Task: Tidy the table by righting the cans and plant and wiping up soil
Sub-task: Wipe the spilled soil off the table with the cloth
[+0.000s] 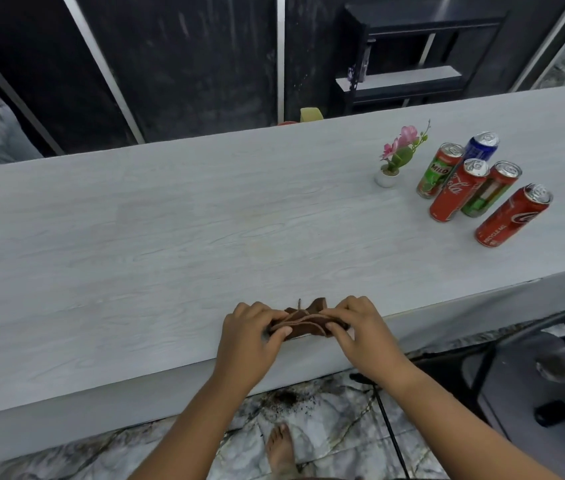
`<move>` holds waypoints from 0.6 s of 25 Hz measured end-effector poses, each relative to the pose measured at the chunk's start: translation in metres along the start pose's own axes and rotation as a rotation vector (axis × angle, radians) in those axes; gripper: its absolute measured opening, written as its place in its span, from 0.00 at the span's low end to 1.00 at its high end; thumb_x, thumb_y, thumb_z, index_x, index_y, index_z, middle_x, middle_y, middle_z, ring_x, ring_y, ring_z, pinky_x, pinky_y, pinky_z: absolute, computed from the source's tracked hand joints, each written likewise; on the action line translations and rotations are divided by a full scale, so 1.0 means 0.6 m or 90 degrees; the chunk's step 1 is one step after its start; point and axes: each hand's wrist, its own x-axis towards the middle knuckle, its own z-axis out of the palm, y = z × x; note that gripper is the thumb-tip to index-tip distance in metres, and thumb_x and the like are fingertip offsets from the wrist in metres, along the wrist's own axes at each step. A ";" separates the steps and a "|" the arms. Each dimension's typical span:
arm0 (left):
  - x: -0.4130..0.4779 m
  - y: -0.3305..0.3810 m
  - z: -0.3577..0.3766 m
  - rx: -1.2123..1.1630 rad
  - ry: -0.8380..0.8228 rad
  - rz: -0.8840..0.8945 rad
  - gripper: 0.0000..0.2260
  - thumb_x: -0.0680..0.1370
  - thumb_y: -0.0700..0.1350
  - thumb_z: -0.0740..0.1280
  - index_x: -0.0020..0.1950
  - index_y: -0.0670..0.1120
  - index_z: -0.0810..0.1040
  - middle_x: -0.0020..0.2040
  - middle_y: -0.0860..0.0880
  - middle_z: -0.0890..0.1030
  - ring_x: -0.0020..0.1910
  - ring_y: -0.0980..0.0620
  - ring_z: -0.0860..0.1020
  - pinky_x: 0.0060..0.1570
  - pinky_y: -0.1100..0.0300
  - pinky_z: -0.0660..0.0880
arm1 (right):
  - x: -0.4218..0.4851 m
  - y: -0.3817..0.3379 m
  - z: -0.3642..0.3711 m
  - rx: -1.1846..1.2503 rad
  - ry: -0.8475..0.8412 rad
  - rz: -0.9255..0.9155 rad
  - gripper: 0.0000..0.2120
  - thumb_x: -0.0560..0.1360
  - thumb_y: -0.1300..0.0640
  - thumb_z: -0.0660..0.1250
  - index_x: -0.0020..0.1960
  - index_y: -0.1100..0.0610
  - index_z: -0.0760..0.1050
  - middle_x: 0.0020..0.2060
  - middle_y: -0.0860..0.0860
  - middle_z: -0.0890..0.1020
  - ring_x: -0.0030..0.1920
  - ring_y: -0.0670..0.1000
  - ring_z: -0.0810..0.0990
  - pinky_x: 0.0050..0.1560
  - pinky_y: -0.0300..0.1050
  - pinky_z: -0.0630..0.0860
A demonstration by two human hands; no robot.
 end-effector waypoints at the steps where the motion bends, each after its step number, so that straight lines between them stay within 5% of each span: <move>1: -0.011 0.010 0.007 0.003 -0.002 0.000 0.09 0.80 0.56 0.75 0.60 0.57 0.87 0.50 0.63 0.79 0.52 0.55 0.73 0.54 0.53 0.69 | -0.015 0.007 -0.005 0.002 -0.010 0.001 0.14 0.83 0.57 0.72 0.67 0.49 0.84 0.49 0.43 0.76 0.54 0.46 0.71 0.55 0.34 0.69; 10: -0.012 0.192 0.116 -0.068 -0.143 0.059 0.06 0.82 0.55 0.73 0.58 0.63 0.84 0.50 0.63 0.78 0.53 0.58 0.74 0.57 0.54 0.71 | -0.189 0.111 -0.120 0.140 0.073 0.182 0.13 0.83 0.57 0.72 0.60 0.39 0.82 0.47 0.38 0.76 0.57 0.37 0.73 0.55 0.28 0.68; 15: 0.006 0.297 0.207 -0.149 -0.289 0.058 0.07 0.82 0.54 0.73 0.52 0.69 0.80 0.55 0.66 0.77 0.54 0.62 0.77 0.48 0.68 0.70 | -0.293 0.169 -0.186 0.240 0.176 0.324 0.09 0.82 0.58 0.73 0.58 0.44 0.85 0.48 0.43 0.80 0.54 0.44 0.79 0.54 0.33 0.73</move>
